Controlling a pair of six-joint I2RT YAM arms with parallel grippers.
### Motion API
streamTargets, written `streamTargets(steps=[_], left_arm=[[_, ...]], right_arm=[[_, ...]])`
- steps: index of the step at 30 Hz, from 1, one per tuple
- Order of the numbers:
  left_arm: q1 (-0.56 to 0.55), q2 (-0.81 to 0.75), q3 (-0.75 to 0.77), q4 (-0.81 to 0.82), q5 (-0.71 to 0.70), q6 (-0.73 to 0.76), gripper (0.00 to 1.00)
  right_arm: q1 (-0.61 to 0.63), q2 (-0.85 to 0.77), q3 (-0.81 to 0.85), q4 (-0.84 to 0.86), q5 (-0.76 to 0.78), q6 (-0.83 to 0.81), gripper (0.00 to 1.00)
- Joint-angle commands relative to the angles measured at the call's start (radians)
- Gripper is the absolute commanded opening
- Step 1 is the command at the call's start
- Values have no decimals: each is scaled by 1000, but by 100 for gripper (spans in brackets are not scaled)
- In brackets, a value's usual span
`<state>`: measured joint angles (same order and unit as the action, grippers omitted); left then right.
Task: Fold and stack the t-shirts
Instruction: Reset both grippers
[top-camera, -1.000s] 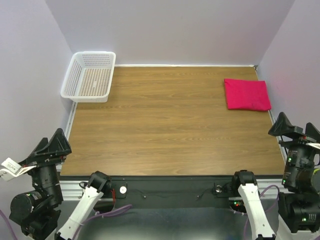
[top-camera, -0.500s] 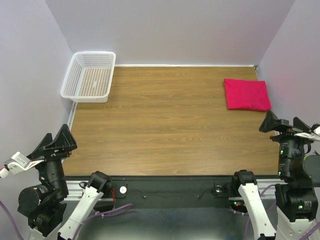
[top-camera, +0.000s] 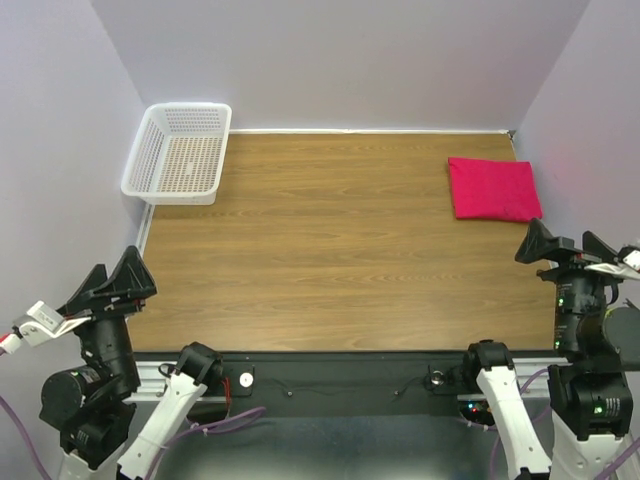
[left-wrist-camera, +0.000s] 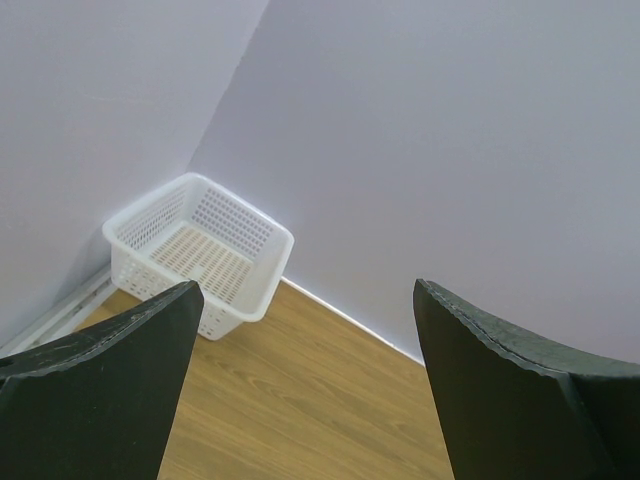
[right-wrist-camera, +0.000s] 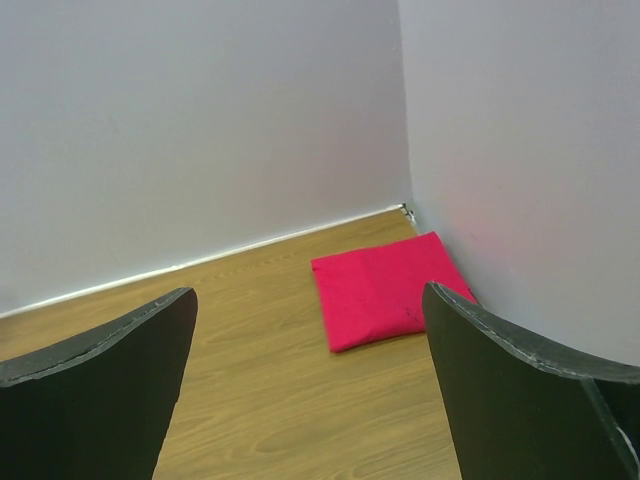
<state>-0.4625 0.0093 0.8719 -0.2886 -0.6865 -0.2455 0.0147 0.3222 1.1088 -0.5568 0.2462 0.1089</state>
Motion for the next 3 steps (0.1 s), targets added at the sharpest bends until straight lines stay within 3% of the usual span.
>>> streamTargets(steps=[1,3], left_arm=[[5,-35,-20,51,-8,0,99],[5,-38,-27,57,-5,-5,99]], right_arm=[[7,2,-1,63,-16,-3,100],[7,-5,-3,64,-19,-2,100]])
